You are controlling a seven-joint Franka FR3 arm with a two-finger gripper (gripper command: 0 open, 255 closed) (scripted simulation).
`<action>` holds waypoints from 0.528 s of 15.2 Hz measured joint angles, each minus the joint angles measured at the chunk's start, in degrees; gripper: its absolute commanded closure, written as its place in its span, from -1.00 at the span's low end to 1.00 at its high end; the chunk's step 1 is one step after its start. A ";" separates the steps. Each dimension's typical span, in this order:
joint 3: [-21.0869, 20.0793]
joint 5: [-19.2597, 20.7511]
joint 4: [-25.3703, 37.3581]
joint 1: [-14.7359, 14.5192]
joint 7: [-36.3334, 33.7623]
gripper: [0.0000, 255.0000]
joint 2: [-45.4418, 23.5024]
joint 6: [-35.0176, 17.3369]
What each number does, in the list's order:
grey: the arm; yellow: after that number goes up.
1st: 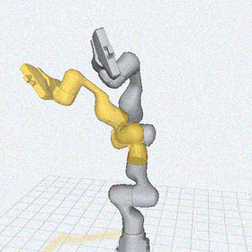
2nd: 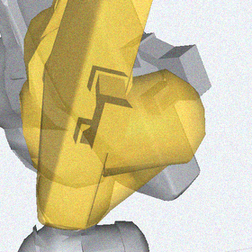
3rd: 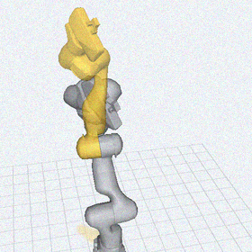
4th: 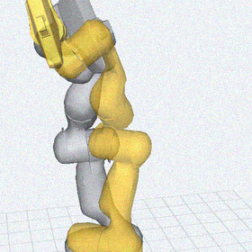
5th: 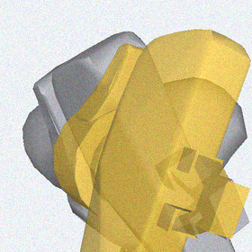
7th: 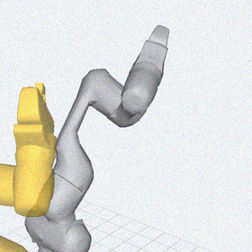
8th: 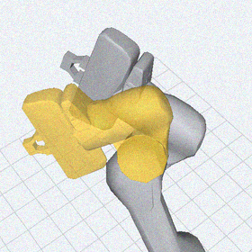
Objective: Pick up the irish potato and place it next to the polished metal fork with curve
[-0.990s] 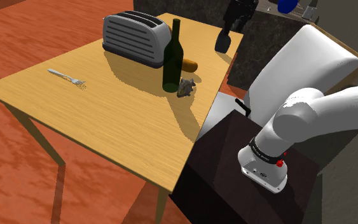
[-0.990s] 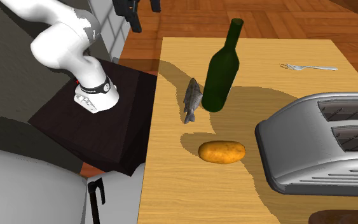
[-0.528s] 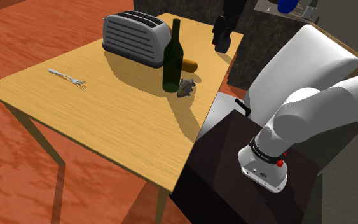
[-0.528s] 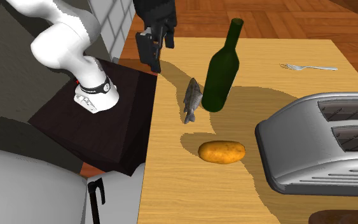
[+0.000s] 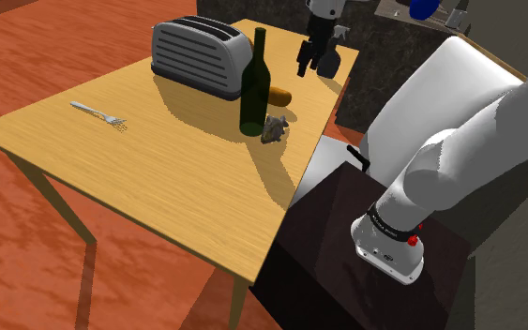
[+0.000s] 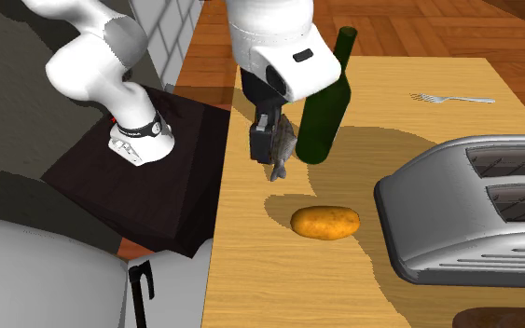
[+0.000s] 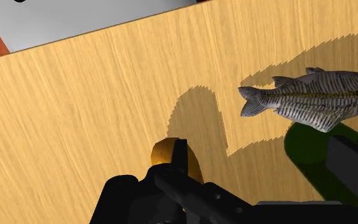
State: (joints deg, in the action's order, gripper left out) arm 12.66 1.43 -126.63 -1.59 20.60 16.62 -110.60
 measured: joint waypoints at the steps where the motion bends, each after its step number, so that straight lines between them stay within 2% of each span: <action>1: 0.66 -0.25 0.60 0.01 1.55 -1.00 -2.09 -1.15; 8: 2.58 -3.78 8.93 -0.19 10.54 -1.00 -18.17 -6.26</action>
State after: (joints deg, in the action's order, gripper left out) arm 15.25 -2.35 -117.69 -1.78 31.14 -1.55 -116.85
